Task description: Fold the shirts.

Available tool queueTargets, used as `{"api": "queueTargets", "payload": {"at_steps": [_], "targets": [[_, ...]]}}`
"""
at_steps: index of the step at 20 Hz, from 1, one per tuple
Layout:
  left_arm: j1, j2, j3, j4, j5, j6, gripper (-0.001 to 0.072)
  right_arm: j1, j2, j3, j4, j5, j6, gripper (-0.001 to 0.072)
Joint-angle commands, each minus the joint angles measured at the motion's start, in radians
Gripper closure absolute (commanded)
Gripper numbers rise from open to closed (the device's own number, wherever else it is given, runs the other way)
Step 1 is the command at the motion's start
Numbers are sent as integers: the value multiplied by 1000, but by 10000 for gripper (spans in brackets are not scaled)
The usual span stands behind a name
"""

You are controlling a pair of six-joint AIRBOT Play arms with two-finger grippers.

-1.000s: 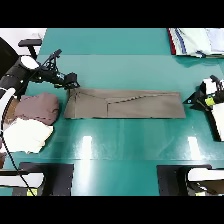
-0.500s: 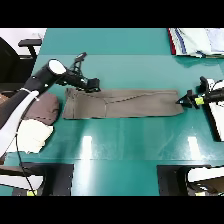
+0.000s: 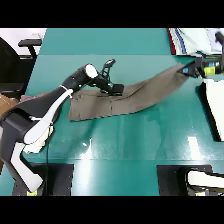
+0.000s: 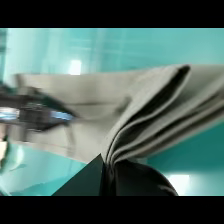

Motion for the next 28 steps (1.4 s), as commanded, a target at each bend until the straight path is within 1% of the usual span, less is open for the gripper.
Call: {"api": "queueTargets", "payload": {"at_steps": [1,4,8,11,14,17,19,21,22,23,24,25,26,27,28], "targets": [[-45,-74,60,-10,10,-28,684,130,28,124,38,-12,41,697],[-54,-87,61,-9,16,-29,683,233,28,175,41,-50,59,697],[-53,-88,61,-5,25,-28,683,334,24,185,55,-95,60,697],[-15,-59,65,21,-3,-24,683,391,23,185,54,-134,60,697],[109,64,68,102,-13,-25,683,460,23,185,54,-169,59,697],[288,235,68,143,-45,-18,682,602,-21,185,56,-272,58,696],[397,341,68,158,-63,11,682,740,-98,190,65,-364,43,696],[483,428,68,189,-69,11,682,857,-213,253,76,-418,7,695],[518,463,68,200,-75,11,682,904,-283,308,72,-447,2,666],[547,489,68,206,-84,11,682,934,-346,362,73,-457,2,512],[572,512,68,209,-97,11,682,955,-407,421,75,-442,3,306],[589,527,68,214,-107,12,682,964,-457,472,80,-399,3,182],[600,532,68,216,-118,12,682,963,-491,514,77,-331,3,181],[604,535,68,220,-130,12,682,948,-508,537,69,-269,4,215],[603,534,68,228,-145,12,682,929,-504,527,48,-225,9,269]]}}
